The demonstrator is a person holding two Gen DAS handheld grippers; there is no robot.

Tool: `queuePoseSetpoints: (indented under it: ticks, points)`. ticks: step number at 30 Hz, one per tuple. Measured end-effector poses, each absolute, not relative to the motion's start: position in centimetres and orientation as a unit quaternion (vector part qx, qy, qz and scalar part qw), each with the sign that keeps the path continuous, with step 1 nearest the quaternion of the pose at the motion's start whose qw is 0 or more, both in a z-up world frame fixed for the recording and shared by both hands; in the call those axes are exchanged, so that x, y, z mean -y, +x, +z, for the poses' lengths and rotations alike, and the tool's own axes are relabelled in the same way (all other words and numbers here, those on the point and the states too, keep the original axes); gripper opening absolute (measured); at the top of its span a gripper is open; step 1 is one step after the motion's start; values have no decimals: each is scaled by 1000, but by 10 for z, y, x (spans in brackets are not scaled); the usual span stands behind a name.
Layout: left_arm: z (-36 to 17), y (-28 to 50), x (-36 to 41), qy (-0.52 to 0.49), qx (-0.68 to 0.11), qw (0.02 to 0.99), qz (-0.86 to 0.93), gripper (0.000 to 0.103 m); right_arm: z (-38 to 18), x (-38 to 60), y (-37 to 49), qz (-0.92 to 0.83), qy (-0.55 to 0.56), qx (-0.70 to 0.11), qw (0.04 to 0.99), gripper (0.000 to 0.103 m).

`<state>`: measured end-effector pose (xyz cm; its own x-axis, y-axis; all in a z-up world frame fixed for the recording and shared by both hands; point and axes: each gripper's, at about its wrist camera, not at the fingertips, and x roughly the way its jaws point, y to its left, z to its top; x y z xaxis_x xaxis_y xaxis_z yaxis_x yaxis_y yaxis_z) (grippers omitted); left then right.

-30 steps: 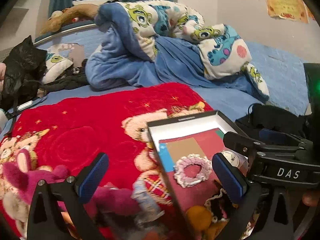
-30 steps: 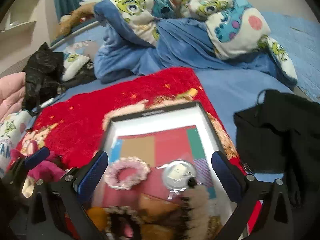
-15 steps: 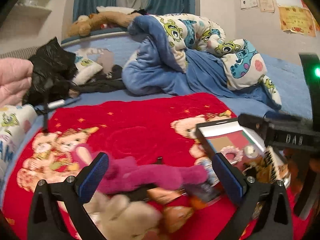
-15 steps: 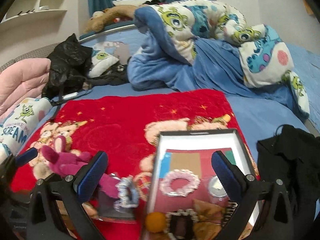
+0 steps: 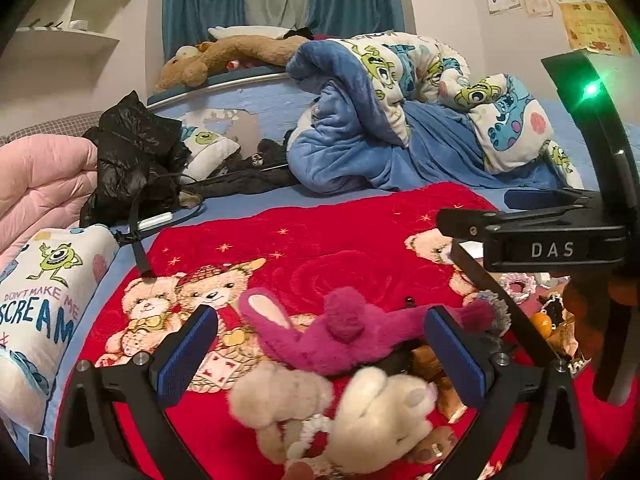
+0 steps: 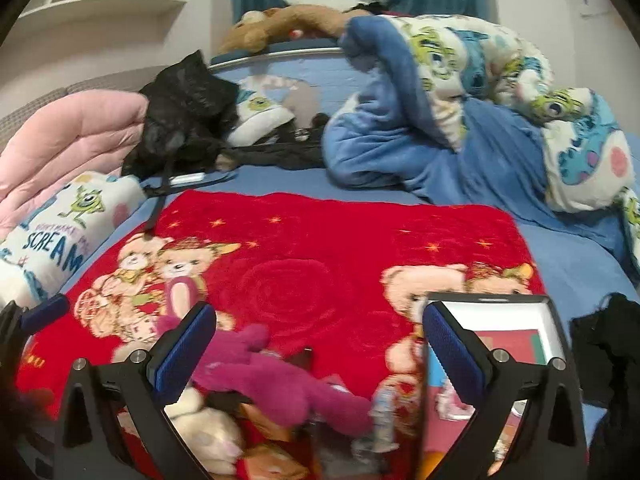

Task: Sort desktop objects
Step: 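Move both tools back to the heap of plush toys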

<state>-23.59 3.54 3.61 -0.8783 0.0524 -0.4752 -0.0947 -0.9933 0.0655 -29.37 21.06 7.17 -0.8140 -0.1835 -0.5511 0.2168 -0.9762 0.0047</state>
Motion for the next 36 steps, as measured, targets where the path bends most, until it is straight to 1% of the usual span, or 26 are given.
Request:
queuePoseSetpoints:
  ticks: [8, 16, 18, 22, 26, 30, 33, 36]
  points:
    - [25, -243, -10, -254, -48, 4, 966, 103, 67, -181, -300, -946, 290, -27, 143, 103]
    - [-4, -255, 6, -273, -26, 13, 962, 103, 50, -167, -310, -939, 299, -42, 165, 103]
    - [-15, -260, 8, -284, -22, 16, 958, 103, 41, -165, -315, -935, 307, -36, 174, 103]
    - [-36, -271, 8, -305, -50, -6, 951, 103, 18, -156, -328, -921, 332, -50, 197, 103]
    - [-50, -281, 12, -324, -46, -6, 945, 103, -1, -145, -334, -905, 355, -51, 228, 103]
    - [-68, -292, 20, -354, -36, -1, 934, 103, -13, -131, -331, -895, 368, -86, 238, 103]
    - [-75, -297, 22, -356, -24, 13, 934, 103, -21, -126, -330, -889, 379, -113, 230, 103]
    - [-82, -300, 20, -357, -23, 25, 934, 103, -28, -128, -335, -886, 389, -115, 223, 103]
